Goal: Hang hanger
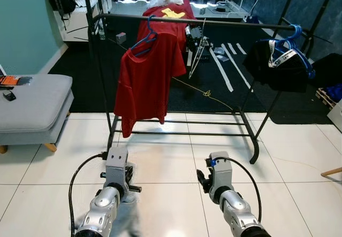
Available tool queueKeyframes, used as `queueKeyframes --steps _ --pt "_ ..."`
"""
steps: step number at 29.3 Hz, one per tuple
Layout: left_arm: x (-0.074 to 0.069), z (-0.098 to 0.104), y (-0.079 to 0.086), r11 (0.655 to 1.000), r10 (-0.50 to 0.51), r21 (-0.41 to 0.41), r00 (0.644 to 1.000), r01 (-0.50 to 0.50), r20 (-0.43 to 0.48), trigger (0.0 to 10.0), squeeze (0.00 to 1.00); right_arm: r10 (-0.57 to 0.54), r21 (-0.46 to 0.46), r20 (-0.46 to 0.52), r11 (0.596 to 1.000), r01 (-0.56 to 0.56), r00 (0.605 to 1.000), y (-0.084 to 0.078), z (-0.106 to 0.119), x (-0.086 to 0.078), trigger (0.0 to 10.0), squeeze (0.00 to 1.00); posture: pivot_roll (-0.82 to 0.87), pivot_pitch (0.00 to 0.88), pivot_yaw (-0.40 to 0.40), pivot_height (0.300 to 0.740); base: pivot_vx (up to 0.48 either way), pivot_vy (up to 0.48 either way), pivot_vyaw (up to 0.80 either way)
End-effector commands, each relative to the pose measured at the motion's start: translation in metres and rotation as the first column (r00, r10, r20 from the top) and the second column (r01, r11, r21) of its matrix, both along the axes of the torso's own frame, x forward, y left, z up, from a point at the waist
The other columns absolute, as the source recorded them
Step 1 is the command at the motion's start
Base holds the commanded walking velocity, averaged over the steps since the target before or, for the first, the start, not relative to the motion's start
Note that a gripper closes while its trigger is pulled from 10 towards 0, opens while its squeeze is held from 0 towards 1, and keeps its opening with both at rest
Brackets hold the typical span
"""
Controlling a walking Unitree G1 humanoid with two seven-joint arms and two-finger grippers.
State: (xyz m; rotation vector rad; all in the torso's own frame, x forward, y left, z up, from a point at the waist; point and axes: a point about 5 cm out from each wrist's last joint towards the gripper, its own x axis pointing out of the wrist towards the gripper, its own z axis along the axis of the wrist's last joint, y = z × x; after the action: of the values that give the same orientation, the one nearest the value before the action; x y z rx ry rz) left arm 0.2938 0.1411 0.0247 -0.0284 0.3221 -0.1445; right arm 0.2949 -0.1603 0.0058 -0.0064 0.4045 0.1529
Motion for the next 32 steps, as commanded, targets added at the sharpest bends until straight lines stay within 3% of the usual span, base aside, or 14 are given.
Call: queueKeyframes --steps 1,8,13,26,32 --pt "0.003 0.008 -0.005 1.0 -0.021 -0.013 0.999 0.021 0.049 10.0 0.0 -0.017 0.015 0.001 1.0 0.017 1.0 -0.003 0.0 -0.001 10.0 0.0 -0.02 0.024 -0.024 0.74 0.412 0.0 0.0" --pt "0.004 0.01 -0.01 0.999 -0.042 -0.016 0.997 0.042 0.058 10.0 0.0 -0.029 0.02 -0.015 0.999 0.029 0.999 -0.005 0.0 0.0 10.0 0.0 -0.02 0.023 -0.021 0.74 0.424 0.0 0.0" --pt "0.005 0.01 -0.01 0.999 -0.04 -0.016 0.997 0.041 0.059 10.0 0.0 -0.025 0.03 -0.011 0.999 0.026 1.0 -0.006 0.0 0.0 10.0 0.0 -0.02 0.023 -0.022 0.74 0.431 0.0 -0.7" --pt "0.005 0.01 -0.008 0.999 -0.023 -0.021 0.998 0.025 0.067 10.0 0.0 -0.026 0.038 0.018 0.999 0.025 1.0 -0.006 0.005 0.003 10.0 0.0 -0.02 0.007 -0.025 0.74 0.431 0.0 0.0" --pt "0.007 0.012 -0.005 1.0 -0.01 -0.028 0.998 0.012 0.069 10.0 0.0 -0.02 0.031 0.11 0.999 0.016 0.994 -0.011 0.023 0.015 10.0 0.0 -0.02 0.0 -0.025 0.74 0.428 0.0 0.0"
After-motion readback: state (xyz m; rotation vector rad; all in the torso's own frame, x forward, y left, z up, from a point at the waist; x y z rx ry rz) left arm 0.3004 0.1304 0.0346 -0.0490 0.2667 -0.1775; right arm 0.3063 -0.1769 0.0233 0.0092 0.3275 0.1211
